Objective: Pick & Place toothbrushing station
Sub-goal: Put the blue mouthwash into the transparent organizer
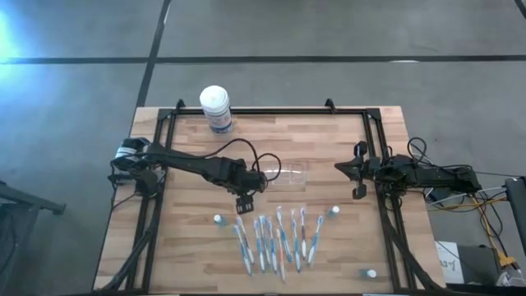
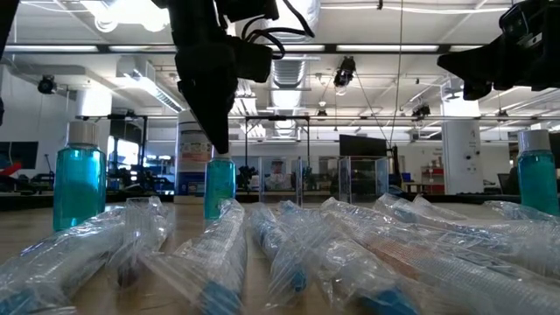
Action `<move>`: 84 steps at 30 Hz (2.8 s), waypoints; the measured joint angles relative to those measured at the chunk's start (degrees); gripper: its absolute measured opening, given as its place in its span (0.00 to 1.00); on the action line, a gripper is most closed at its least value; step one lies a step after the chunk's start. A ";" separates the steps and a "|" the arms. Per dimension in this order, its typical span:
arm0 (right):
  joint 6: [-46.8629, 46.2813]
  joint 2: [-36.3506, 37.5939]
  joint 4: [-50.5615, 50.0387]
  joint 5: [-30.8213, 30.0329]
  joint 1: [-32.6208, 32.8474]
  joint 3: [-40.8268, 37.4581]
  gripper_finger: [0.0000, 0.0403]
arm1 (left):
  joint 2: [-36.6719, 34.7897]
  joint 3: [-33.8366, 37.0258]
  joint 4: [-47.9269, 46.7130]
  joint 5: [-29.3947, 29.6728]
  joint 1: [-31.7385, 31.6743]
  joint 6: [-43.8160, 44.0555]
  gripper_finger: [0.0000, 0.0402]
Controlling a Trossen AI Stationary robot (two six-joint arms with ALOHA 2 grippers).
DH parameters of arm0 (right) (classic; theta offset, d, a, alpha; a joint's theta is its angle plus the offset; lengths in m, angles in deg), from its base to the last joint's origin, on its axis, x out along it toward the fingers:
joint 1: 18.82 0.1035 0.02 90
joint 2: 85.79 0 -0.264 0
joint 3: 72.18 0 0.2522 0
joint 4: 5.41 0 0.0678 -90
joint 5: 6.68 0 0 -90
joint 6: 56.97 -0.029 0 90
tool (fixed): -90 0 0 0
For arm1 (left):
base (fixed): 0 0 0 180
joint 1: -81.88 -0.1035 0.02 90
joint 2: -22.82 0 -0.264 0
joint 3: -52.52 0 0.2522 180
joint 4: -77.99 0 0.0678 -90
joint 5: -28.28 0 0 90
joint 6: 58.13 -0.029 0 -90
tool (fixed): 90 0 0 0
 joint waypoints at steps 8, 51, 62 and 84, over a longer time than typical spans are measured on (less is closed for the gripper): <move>0.02 -0.02 0.00 0.02 0.00 0.00 0.02 | 0.01 0.01 0.26 0.17 0.00 0.00 0.51; -0.31 0.00 -0.26 0.02 -0.02 0.00 0.02 | -45.96 32.50 24.28 1.36 1.29 -1.75 0.23; -0.28 0.00 -0.24 0.02 -0.02 0.00 0.02 | -62.94 54.15 41.56 1.42 1.29 1.99 0.23; -0.44 -0.02 -0.26 0.04 -0.02 0.00 0.02 | -47.66 27.89 29.11 5.86 0.93 -4.16 0.23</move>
